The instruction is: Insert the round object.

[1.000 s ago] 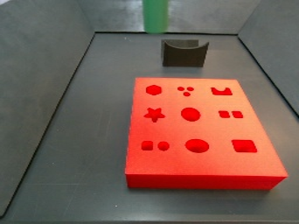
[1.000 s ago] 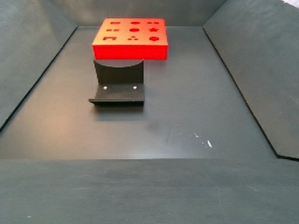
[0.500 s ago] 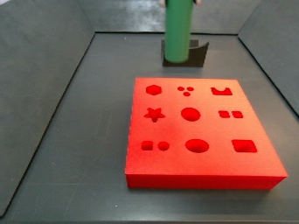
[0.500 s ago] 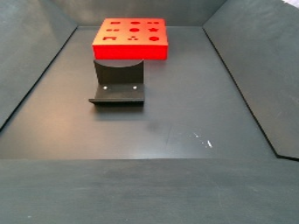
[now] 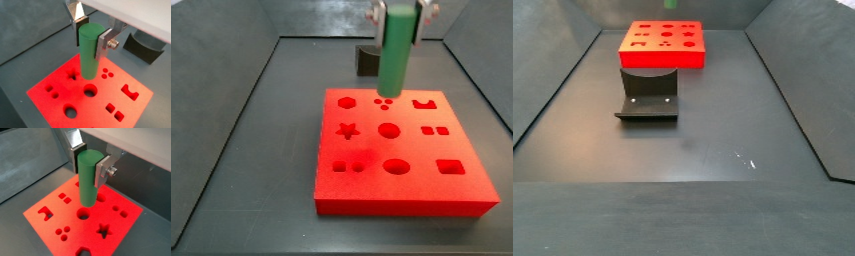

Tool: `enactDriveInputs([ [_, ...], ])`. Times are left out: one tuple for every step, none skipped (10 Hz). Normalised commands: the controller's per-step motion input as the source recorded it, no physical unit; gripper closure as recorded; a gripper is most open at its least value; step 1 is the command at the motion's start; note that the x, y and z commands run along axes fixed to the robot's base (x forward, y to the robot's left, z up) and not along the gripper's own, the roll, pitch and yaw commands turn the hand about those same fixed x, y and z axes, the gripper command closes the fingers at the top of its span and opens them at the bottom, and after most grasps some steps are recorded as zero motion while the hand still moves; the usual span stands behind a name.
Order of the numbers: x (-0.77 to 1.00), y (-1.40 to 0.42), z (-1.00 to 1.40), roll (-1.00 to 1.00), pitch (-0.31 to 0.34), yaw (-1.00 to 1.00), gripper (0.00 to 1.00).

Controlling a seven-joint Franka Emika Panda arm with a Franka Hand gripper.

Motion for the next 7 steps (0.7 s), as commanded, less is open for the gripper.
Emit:
enactDriveInputs([
  [0.96, -0.09, -0.51, 0.11, 0.0, 0.0, 1.0],
  [0.49, -0.11, -0.48, 0.01, -0.023, -0.02, 1.0],
  [0.31, 0.0, -0.46, 0.0, 0.0, -0.02, 1.0],
  [0.27, 0.0, -0.38, -0.06, 0.0, -0.05, 1.0],
  [0.0, 0.0, -0.02, 0.0, 0.0, 0.0, 1.0],
  [0.13, 0.0, -0.15, 0.05, 0.023, 0.0, 1.0],
  [0.13, 0.07, -0.13, 0.22, 0.057, -0.03, 1.0],
])
